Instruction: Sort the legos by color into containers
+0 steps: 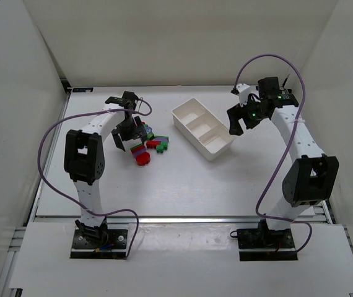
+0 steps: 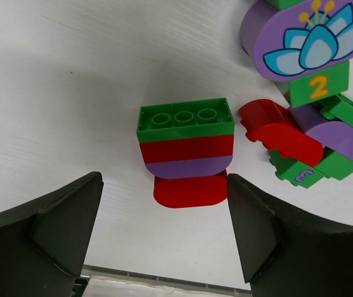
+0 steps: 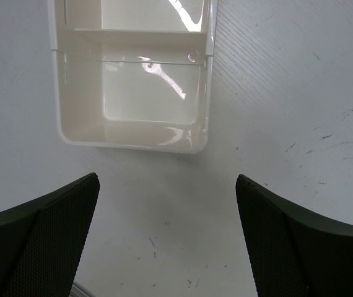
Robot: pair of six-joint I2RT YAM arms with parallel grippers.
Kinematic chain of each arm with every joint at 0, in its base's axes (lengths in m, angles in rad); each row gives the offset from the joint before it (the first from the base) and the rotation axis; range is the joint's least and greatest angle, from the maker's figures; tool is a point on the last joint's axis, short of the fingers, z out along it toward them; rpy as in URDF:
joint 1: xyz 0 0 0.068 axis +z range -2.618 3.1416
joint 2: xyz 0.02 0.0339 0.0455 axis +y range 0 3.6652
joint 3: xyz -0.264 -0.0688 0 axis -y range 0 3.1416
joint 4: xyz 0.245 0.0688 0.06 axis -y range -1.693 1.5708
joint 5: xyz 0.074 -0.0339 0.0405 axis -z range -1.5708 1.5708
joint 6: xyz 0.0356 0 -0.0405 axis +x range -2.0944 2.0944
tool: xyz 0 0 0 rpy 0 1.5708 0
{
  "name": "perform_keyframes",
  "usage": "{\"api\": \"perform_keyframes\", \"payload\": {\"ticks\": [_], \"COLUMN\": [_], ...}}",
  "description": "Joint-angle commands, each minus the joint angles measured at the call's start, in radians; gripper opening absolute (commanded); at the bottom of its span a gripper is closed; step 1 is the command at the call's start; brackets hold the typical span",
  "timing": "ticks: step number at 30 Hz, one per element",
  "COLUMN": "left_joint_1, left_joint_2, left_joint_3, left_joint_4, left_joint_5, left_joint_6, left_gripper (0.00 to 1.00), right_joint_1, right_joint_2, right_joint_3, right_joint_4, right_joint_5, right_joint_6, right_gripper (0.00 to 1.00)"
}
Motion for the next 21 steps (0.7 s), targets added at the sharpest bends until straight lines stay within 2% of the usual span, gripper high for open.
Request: {"api": "perform_keyframes", "payload": {"ticks": [1,6,21], "left_joint_1": [-0.002,0.009,0.021], "left_joint_2": [0.0,0.038,0.148], "left_joint_3": [0.013,0.029,0.098], "left_joint_4": [0.002,0.012,0.017], "left_joint_5": [0.011,0.051,0.052], "left_joint_6": [-0.017,-0.011,0.0], "left_gripper": [0.93,0.94,0.94], "right_joint_1": [-0.003,-0.003,-0.001], "right_joint_2": [0.025,0.048,0.091], "right_joint_3": [0.055,0.071,0.1], "right_joint_4": [0.0,0.001,-0.005], "right_joint_5": [-0.004,-0.009,-0.003], "right_joint_6": [-0.012,-0.008,-0.01], "right_gripper": [0.94,0.94,0.94]}}
